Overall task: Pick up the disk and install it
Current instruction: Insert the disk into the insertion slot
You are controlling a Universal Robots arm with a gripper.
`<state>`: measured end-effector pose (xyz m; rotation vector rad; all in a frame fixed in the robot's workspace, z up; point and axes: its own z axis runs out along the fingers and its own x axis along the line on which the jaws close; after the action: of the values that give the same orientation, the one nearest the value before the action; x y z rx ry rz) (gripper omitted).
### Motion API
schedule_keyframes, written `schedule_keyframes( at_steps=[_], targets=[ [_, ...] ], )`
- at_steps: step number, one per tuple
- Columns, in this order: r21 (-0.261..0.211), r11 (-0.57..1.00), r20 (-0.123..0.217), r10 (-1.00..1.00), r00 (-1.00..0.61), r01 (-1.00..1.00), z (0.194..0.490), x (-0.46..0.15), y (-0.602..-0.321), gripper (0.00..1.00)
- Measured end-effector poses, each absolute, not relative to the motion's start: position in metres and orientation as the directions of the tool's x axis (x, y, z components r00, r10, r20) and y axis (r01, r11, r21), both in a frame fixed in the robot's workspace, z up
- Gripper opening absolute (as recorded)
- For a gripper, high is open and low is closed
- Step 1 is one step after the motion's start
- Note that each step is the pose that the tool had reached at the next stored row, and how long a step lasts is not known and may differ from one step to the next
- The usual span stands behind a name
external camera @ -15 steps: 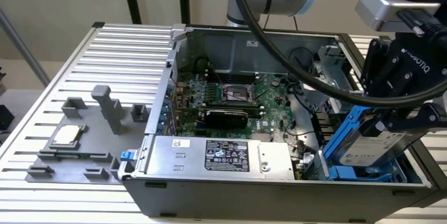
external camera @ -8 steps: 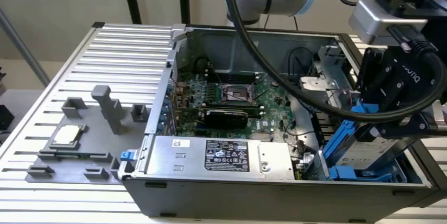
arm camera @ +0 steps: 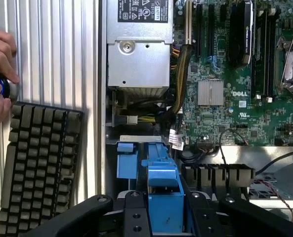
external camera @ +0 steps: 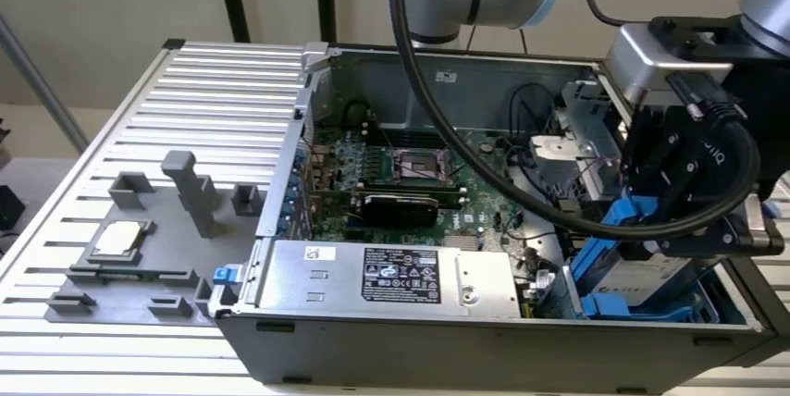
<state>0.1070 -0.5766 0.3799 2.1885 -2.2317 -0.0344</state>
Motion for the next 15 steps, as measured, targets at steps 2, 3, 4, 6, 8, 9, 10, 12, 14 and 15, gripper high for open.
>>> schedule_keyframes(
  at_steps=[2, 3, 4, 6, 8, 9, 10, 12, 14, 15],
  targets=[
    [0.027, 0.019, -0.004, -1.000, -0.020, -0.999, 0.376, 0.107, -0.577, 0.00],
    [0.027, 0.019, -0.004, -1.000, -0.020, -0.999, 0.374, 0.107, -0.577, 0.00],
    [0.026, 0.019, -0.004, -1.000, -0.020, -0.999, 0.373, 0.107, -0.577, 0.00],
    [0.026, 0.019, -0.004, -1.000, -0.019, -0.999, 0.369, 0.107, -0.576, 0.00],
    [0.026, 0.019, -0.004, -1.000, -0.019, -0.999, 0.365, 0.107, -0.576, 0.00],
    [0.026, 0.019, -0.004, -1.000, -0.019, -0.999, 0.363, 0.107, -0.576, 0.00],
    [0.026, 0.019, -0.004, -1.000, -0.019, -0.999, 0.362, 0.107, -0.576, 0.00],
    [0.026, 0.019, -0.004, -1.000, -0.019, -0.999, 0.358, 0.107, -0.576, 0.00],
    [0.026, 0.019, -0.004, -1.000, -0.019, -0.999, 0.354, 0.107, -0.576, 0.00],
    [0.026, 0.019, -0.004, -1.000, -0.019, -0.999, 0.352, 0.107, -0.576, 0.00]
  ],
)
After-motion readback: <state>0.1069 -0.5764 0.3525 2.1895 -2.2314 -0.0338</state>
